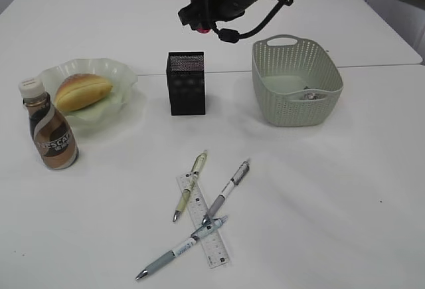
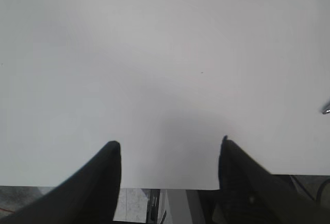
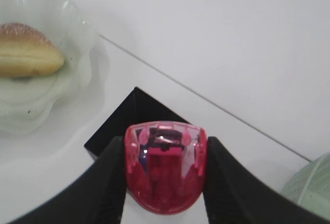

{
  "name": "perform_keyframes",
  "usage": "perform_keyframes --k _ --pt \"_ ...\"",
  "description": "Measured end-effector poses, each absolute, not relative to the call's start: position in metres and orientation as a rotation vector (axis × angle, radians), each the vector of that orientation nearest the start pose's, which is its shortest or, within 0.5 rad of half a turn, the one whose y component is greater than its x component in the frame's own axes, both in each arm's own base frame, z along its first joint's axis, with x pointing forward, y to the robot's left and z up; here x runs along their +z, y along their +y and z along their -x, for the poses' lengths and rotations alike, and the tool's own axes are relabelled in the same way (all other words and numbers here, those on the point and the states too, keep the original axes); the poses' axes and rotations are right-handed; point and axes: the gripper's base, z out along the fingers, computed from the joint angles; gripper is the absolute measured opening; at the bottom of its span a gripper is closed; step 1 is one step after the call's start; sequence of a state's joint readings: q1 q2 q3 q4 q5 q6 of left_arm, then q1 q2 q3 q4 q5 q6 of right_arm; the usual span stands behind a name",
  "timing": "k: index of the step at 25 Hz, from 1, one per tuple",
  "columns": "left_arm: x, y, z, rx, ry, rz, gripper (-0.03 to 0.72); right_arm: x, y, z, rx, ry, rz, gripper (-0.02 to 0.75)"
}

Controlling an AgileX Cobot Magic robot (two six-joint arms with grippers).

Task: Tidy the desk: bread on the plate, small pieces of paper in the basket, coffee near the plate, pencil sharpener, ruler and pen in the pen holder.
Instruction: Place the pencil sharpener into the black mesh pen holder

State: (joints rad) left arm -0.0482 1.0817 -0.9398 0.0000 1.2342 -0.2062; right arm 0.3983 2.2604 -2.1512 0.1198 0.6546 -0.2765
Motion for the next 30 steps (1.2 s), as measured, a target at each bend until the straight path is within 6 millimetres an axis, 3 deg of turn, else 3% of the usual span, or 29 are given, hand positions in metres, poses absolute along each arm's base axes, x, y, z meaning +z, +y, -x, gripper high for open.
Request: perform_keyframes --k 7,13,20,30 --pt "0.312 -0.009 -0.181 -0.058 2.815 0.223 0.434 0.242 0.213 -0.495 0.205 2.007 0.58 0.307" --pt "0.313 -0.009 -0.183 -0.06 2.8 0.222 0.434 0.241 0.214 -0.499 0.234 1.875 0.476 0.307" --pt "0.313 -0.009 -0.183 -0.061 2.797 0.221 0.434 0.222 0.231 -0.497 0.256 1.876 0.488 0.307" --pt "0.313 -0.009 -0.183 -0.061 2.797 0.221 0.434 0.199 0.235 -0.502 0.249 1.877 0.485 0.306"
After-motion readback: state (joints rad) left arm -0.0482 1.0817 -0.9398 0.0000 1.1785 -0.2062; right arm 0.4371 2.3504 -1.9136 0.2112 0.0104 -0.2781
